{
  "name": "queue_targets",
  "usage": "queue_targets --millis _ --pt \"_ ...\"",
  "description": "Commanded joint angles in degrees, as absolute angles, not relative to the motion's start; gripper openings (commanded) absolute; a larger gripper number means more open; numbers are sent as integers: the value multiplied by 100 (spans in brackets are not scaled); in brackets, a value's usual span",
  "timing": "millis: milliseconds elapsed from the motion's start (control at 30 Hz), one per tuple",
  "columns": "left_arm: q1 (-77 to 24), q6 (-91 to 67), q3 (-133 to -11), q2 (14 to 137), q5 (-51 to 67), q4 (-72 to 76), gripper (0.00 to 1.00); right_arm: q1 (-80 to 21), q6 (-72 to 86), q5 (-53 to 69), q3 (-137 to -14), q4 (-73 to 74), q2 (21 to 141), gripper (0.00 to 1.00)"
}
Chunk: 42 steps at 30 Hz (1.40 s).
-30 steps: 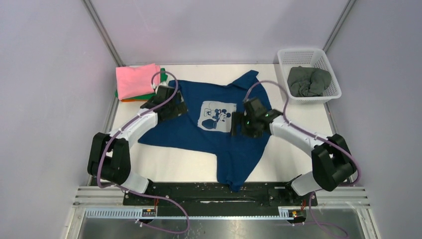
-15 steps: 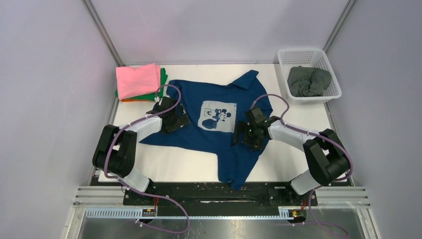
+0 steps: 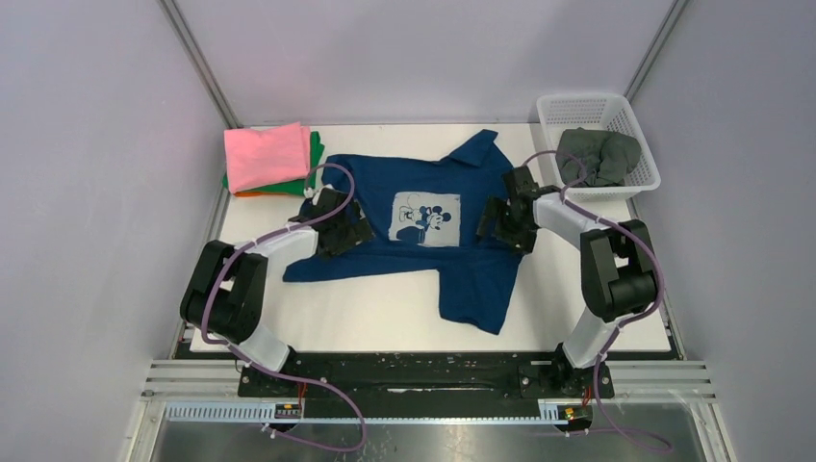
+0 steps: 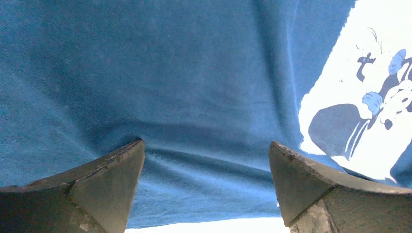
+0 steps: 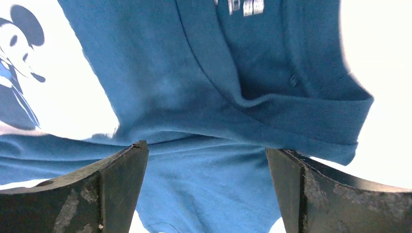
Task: Fold and stack the t-shirts
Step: Flatten out the tshirt, then grab the side of the flattened tshirt closest away from the robot with both arms
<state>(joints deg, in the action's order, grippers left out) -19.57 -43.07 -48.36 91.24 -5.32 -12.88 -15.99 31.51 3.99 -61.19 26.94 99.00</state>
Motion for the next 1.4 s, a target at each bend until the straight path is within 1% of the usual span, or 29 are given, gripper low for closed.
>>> queue_targets --millis 0,133,267,333,500,667,800,833,967,1067,1200,1233,1333,1367 --pt "-2147 -4566 -4749 8960 -328 -1642 99 -1512 2535 -244 -6900 3299 9851 99" --pt "-2187 -4645 -4649 8145 -714 -1979 99 -1512 2256 -284 -6861 3276 9142 99" --pt "-2141 -4860 -4415 7208 -1665 -2630 99 -1512 2367 58 -6082 2843 8142 100" --pt "-1888 -5025 -4273 6927 -2106 -3040 99 -1512 2478 215 -5674 2630 7719 100" --pt "-968 -5234 -3840 6711 -2402 -3357 98 -1512 2645 358 -4925 2191 7027 99" --pt "-425 -5318 -3774 6958 -2351 -3289 90 -1512 2613 196 -4919 2274 6964 100" --pt "-251 -5446 -3732 7311 -2315 -2964 78 -1512 2602 163 -4883 2255 7024 100" --pt "-220 -5459 -3754 7436 -2257 -2884 76 -1508 2600 171 -4888 2265 7042 99" --pt "-187 -5539 -3833 7848 -2097 -2623 60 -1516 2592 206 -4891 2273 7084 100" --pt "-178 -5574 -3864 8073 -1985 -2506 54 -1512 2580 136 -4887 2276 7094 99" --pt "-176 -5571 -3948 8351 -1911 -2521 44 -1512 2571 95 -4902 2282 7128 99" --pt "-176 -5557 -3947 8402 -1870 -2500 39 -1512 2569 84 -4913 2288 7142 100" --pt "-176 -5513 -3973 8465 -1828 -2505 3 -1512 2562 37 -4940 2338 7185 100" --pt "-176 -5495 -3965 8445 -1822 -2515 0 -1511 2559 35 -4947 2354 7193 100"
